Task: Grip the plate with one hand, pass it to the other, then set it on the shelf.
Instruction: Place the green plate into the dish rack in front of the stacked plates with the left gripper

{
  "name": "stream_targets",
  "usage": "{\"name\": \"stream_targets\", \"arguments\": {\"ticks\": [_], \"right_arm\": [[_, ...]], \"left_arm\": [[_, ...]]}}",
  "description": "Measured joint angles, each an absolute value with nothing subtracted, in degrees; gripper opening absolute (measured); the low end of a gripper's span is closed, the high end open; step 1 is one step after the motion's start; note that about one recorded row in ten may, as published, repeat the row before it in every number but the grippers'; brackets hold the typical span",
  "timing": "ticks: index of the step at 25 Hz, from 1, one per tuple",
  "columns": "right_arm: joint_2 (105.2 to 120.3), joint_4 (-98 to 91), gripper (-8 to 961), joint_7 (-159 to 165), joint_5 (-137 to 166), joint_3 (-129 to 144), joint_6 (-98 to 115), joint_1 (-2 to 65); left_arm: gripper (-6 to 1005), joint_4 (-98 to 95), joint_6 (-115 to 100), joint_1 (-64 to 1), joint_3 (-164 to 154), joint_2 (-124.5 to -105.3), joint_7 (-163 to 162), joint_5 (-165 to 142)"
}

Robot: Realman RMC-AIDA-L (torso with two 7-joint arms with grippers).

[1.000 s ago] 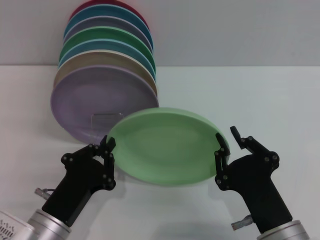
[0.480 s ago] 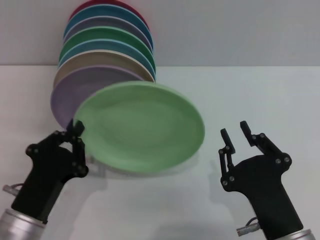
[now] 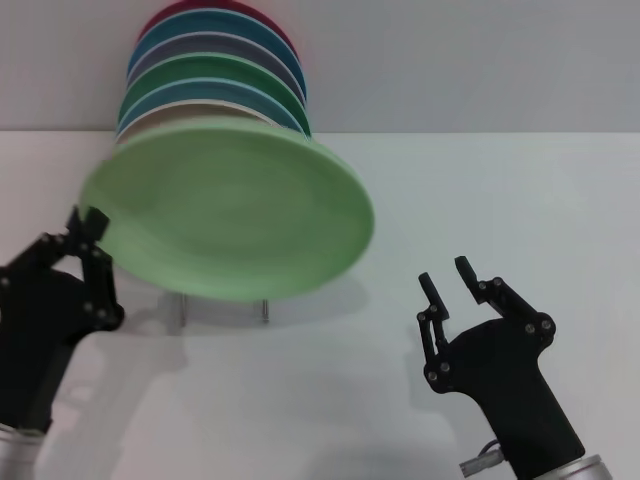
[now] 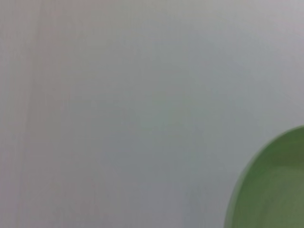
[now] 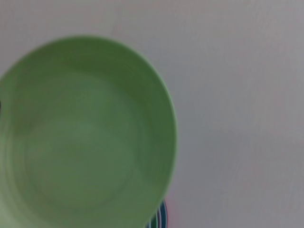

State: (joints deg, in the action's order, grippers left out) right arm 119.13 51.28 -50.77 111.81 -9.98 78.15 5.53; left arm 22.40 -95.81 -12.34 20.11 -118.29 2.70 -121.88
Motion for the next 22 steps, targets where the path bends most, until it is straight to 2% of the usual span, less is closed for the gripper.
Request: {"name": "stream_targets", "arguments": {"ticks": [9, 22], "right_arm": [[119.42, 47.1, 289, -46.3, 110.0, -10.5, 75.8, 8.7], [119.36, 46.6, 287, -46.8, 109.2, -12.1, 75.7, 9.0]], "left_arm": [[32, 16.5, -100.1, -16.2, 25.2, -118.52, 4.7, -122.1], [31, 7.2, -99.5, -21.3, 25.1, -118.39, 9.9, -122.2]]}}
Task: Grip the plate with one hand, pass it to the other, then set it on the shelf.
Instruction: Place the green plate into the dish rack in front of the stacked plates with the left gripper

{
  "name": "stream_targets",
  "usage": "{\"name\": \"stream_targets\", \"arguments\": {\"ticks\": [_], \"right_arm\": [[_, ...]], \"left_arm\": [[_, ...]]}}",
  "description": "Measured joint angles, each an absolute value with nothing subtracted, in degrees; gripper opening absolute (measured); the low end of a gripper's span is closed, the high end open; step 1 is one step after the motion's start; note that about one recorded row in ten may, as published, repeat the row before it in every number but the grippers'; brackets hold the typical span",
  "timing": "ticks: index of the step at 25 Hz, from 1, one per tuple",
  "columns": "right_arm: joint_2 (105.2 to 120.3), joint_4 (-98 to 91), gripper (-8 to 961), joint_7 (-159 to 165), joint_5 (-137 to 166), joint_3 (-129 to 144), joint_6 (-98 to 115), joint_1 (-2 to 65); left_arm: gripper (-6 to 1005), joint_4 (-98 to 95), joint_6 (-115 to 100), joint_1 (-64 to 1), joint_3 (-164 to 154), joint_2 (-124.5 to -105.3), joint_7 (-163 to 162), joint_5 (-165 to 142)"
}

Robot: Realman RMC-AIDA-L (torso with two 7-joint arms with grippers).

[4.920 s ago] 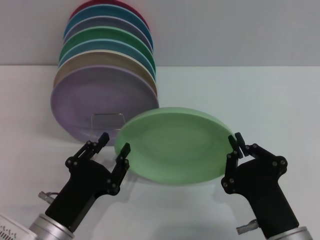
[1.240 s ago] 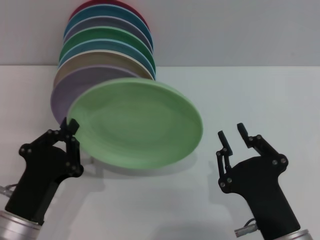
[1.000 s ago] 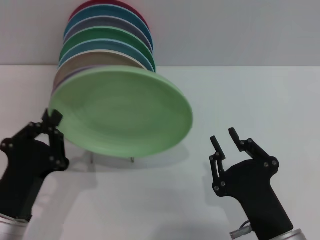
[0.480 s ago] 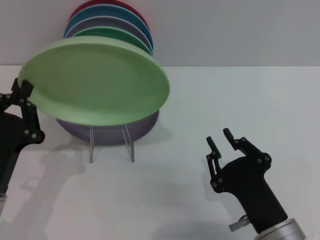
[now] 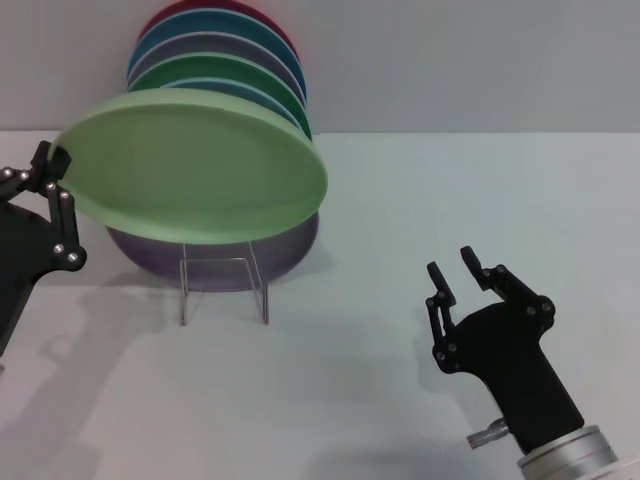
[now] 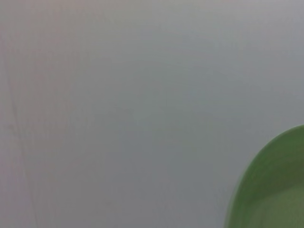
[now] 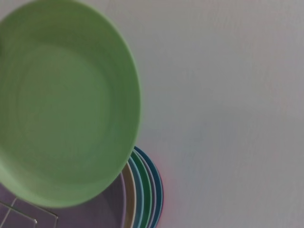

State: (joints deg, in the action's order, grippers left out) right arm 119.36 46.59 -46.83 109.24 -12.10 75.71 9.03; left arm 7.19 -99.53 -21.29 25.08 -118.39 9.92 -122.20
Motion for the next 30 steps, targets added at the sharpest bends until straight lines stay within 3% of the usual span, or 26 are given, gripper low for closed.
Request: {"name": "stream_targets", "arguments": {"ticks": [30], "right_arm": [[119.19, 46.0, 287, -47.7, 109.2, -14.3, 75.4, 9.4]], "left_arm": [[66, 6.7, -89.4, -20.5, 21.4, -118.74, 17.5, -122.3]]}}
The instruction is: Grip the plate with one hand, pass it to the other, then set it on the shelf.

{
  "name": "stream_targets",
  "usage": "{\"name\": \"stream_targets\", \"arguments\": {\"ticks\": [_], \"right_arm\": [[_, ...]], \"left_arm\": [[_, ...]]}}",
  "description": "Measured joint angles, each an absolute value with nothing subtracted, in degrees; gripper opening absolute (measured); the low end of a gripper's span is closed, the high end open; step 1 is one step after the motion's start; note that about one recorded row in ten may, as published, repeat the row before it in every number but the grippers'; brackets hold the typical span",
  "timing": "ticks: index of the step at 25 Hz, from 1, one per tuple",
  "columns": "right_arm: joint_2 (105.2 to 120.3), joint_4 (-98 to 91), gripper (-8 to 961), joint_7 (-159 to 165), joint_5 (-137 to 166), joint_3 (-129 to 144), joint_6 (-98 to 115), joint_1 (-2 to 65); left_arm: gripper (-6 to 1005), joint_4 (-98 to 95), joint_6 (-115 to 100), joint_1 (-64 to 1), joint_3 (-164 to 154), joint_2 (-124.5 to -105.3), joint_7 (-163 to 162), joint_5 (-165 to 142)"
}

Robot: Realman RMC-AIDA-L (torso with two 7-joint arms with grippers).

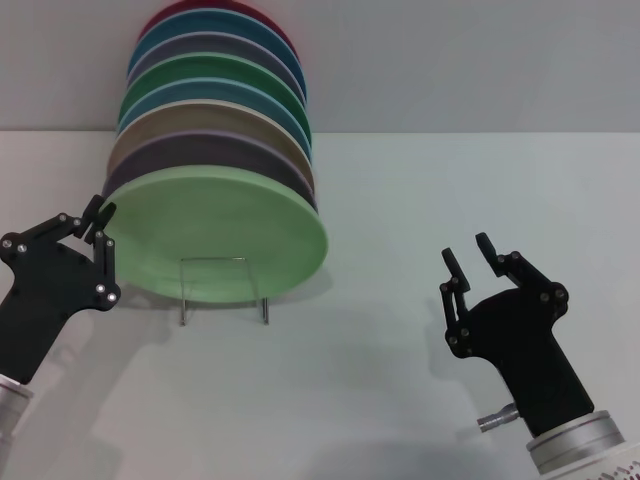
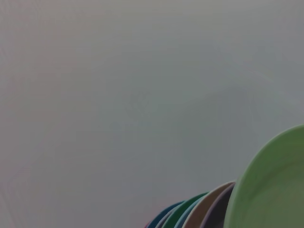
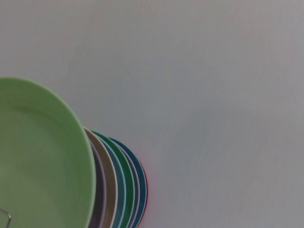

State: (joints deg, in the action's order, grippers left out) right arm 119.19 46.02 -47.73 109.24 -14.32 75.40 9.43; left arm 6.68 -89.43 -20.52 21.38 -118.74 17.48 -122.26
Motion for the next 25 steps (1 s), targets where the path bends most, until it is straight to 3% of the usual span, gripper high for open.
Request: {"name": "stream_targets", "arguments": {"ticks": [14, 17, 25], "right_arm": [[119.1, 45.5, 287, -47.7, 109.2, -14.3, 75.5, 9.5], [119.17, 44.8, 287, -47.7, 109.2, -15.4, 75.8, 9.6], [119.1, 42.9, 288, -42.2, 109.5, -21.8, 75.9, 10.0]], "left_arm": [[145, 7.5, -89.6, -19.9, 21.8, -118.73, 17.5, -122.0], [367, 7.5, -92.9, -18.0, 21.6, -118.65, 17.5, -122.1], [531, 8.7, -101.1, -12.3, 22.2, -118.55, 15.1, -121.8]]}}
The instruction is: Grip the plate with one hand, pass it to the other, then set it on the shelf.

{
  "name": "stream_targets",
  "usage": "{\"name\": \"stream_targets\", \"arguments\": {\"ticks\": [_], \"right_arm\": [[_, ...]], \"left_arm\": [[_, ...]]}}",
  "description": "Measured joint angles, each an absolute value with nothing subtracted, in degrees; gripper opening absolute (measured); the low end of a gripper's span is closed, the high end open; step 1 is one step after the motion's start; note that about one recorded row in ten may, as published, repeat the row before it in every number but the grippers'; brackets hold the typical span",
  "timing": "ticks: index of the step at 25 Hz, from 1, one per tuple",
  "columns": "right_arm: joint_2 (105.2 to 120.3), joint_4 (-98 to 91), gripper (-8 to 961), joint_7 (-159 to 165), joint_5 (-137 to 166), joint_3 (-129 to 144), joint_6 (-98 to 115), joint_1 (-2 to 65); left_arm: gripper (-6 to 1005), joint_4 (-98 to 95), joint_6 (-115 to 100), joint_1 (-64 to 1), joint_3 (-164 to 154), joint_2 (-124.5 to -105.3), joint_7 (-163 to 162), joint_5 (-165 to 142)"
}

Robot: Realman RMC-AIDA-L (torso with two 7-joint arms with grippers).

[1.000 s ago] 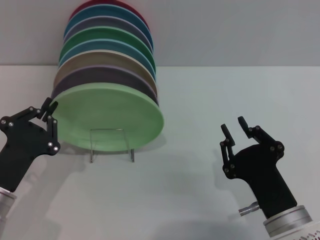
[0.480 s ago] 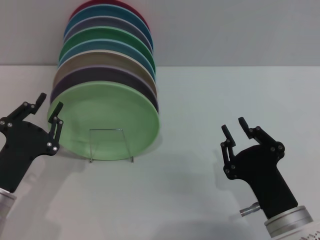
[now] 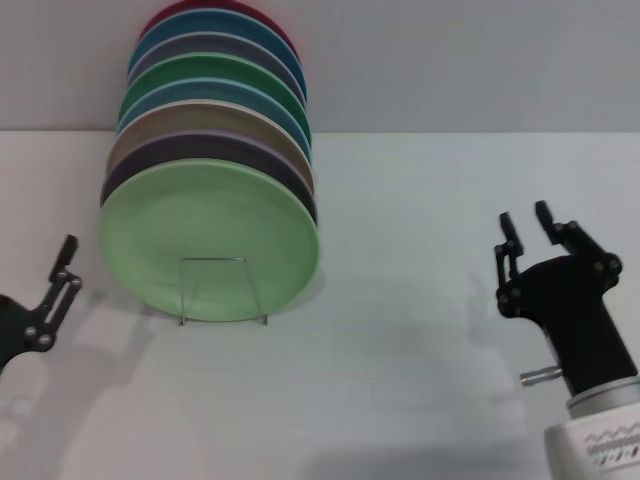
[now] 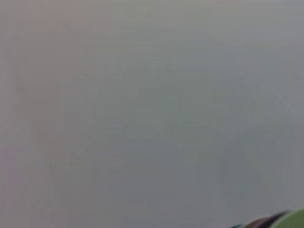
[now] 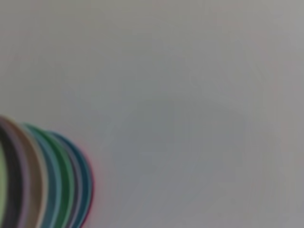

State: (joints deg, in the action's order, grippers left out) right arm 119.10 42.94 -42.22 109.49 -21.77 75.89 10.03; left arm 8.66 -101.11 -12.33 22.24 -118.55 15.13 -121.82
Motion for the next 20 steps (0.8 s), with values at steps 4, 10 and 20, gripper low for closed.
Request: {"name": "stream_targets", "arguments": {"ticks": [4, 10, 20], "right_arm": [[119.08, 40.5, 288, -38.5, 109.7, -22.7, 76.3, 11.3], [119.12, 37.0, 288, -31.4, 109.6, -23.1, 79.3, 12.6], [119.21, 28.2, 462, -15.5, 109.8, -25.6, 81.2, 15.5]], "left_arm": [[620, 9.7, -100.7, -11.7, 26.1, -118.63, 8.1, -121.7], [735, 9.8, -95.3, -13.3, 32.0, -118.54, -9.4, -121.7], [736, 10.3, -92.2, -14.2, 34.4, -118.71, -13.2, -121.7]]}}
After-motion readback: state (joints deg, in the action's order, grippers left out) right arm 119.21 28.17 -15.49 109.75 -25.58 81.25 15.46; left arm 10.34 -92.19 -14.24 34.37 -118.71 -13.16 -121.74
